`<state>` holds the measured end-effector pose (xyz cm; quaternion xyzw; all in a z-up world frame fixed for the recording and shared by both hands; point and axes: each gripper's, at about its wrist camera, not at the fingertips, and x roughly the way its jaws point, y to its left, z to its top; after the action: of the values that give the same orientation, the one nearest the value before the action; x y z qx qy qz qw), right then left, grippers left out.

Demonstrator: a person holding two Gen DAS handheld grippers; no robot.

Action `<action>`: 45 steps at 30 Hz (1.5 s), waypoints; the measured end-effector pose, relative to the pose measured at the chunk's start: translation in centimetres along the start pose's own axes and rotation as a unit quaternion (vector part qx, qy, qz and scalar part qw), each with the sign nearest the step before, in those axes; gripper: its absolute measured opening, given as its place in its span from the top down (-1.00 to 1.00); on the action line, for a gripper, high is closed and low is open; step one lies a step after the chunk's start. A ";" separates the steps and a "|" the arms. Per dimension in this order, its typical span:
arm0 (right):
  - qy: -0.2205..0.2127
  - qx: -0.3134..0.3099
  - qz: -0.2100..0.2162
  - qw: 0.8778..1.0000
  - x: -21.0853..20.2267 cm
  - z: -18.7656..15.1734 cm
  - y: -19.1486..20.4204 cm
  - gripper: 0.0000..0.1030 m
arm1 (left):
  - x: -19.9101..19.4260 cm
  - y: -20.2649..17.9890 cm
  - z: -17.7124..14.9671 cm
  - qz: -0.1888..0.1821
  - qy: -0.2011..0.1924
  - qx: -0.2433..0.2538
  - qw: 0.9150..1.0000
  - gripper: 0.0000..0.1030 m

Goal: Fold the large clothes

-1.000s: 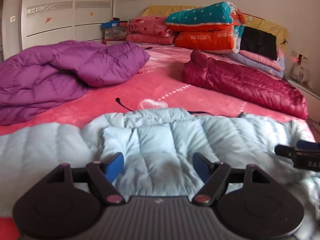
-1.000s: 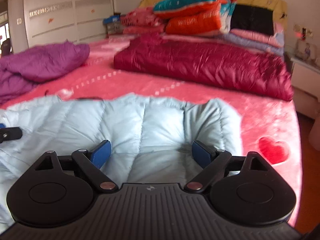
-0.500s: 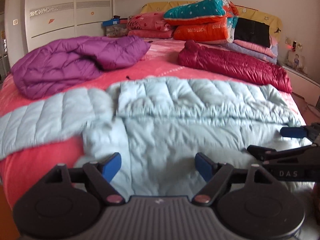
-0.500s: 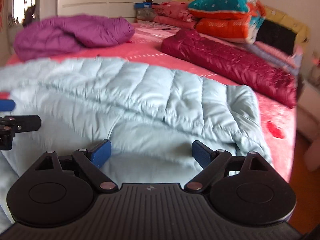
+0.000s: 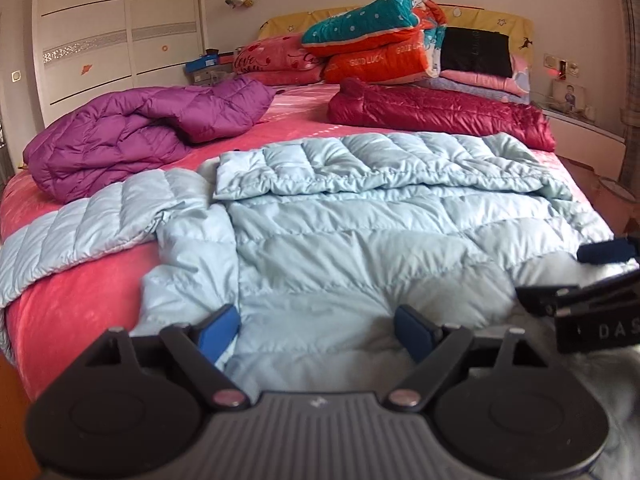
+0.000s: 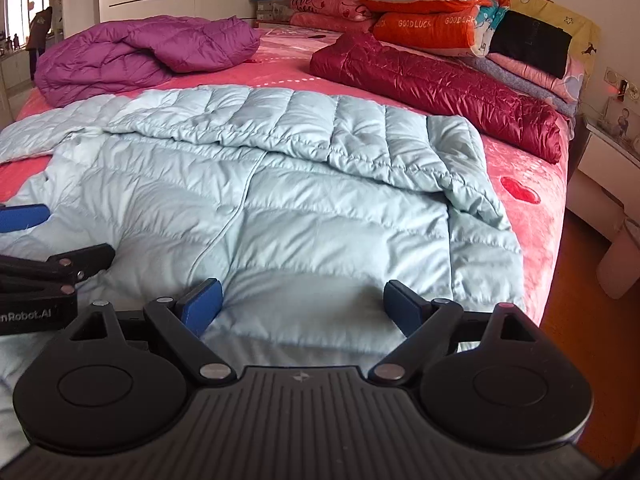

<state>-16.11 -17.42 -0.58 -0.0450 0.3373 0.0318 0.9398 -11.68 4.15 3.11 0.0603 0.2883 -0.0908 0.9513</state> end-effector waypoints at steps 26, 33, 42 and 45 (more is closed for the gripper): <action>-0.016 0.120 0.027 0.992 -6.6 -1.4 -2.8 -1.00 | -1.6 26.9 -1.8 0.154 -0.042 -0.458 0.875 -0.72; 0.014 0.144 0.021 0.989 -4.6 -1.3 -2.6 -1.00 | 0.3 30.9 -3.6 0.105 -0.058 -0.553 0.825 -0.72; 0.026 0.102 0.018 0.994 -3.5 -0.8 -0.4 -1.00 | 3.5 33.7 -4.8 0.079 -0.042 -0.610 0.788 -0.71; 0.028 0.115 0.019 0.993 -3.3 -0.8 -0.6 -1.00 | 4.2 34.2 -4.7 0.078 -0.044 -0.614 0.785 -0.70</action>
<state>-19.07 -18.25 0.96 0.0684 0.3659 0.0092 0.9281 -3.63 37.69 -0.99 -0.5180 0.2352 0.1767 0.8032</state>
